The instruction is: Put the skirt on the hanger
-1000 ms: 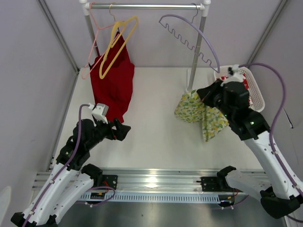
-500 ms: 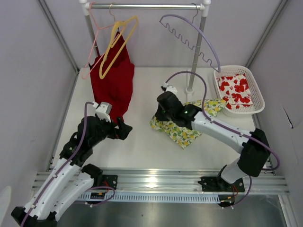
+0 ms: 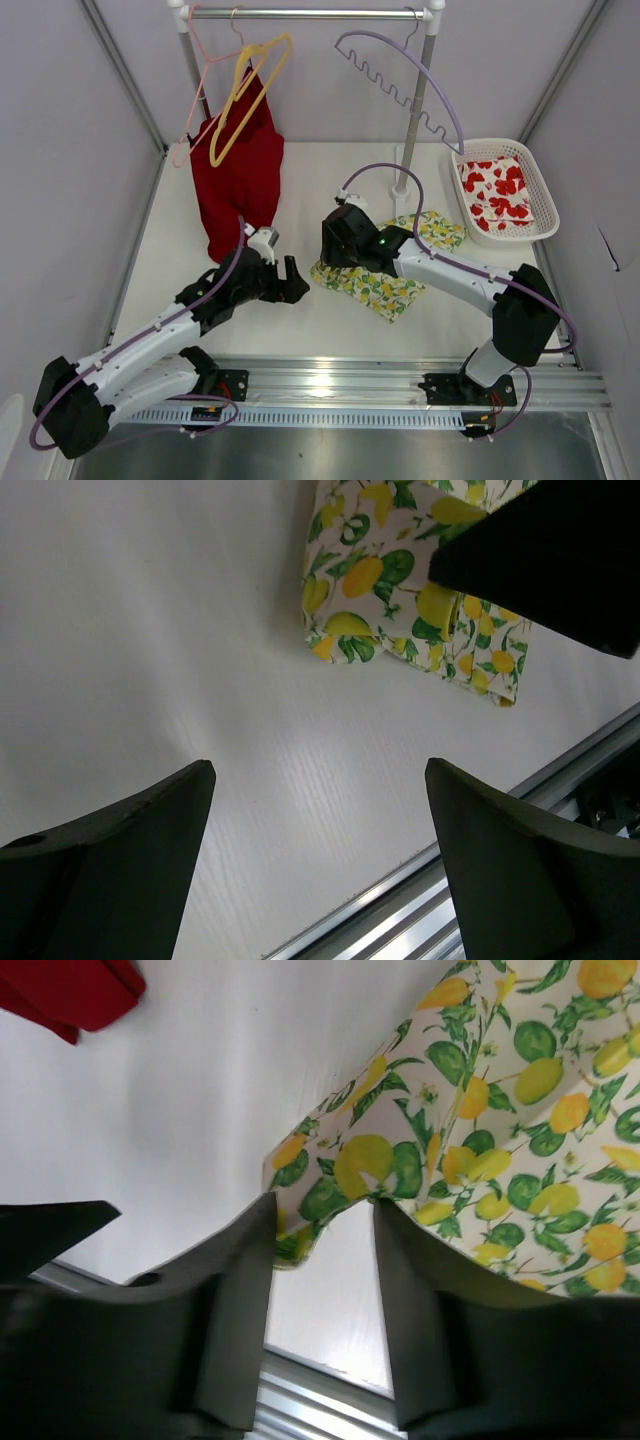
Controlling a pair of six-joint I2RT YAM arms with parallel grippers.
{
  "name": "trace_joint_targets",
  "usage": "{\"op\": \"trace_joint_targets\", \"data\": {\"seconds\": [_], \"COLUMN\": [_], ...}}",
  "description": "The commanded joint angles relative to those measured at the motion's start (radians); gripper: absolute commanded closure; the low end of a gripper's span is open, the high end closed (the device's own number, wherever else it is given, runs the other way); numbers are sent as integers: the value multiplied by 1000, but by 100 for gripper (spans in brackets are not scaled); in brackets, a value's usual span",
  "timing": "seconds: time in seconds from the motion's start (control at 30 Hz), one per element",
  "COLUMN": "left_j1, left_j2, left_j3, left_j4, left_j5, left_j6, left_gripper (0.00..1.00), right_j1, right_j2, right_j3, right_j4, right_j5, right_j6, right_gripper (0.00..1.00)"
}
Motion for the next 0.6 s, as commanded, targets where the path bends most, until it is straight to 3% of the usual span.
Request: {"op": "trace_joint_targets", "data": {"seconds": [0.0,0.1,0.23,0.37,0.43,0.57], "left_j1": [-45,-53,-53,-53,-53,-53], "left_j2": [33,59,84,96,124,137], "left_j3": [-22,-39,-70,-88,-79,-81], "left_j4": [117,129,152,187,186,170], "left_j5": [-97,-106,-123,-129,-144,-201], "left_j6": [-57,-65,-80,-76,-62,-57], "left_gripper": [8,9,14,22,26,28], "right_j1": [10,-3,-13,-39,-71,-106], "right_j2": [-37,-97,-184,-272,-335,-422], "right_j3": [-25,-45,-109,-243,-340,-462], "right_j4": [2,-48,-91,-110,-101,-116], "right_j5": [11,43,65,82,59,52], "right_j6": [-13,-14,33,116,160,219], "right_gripper": [37,25,23,27,35,40]}}
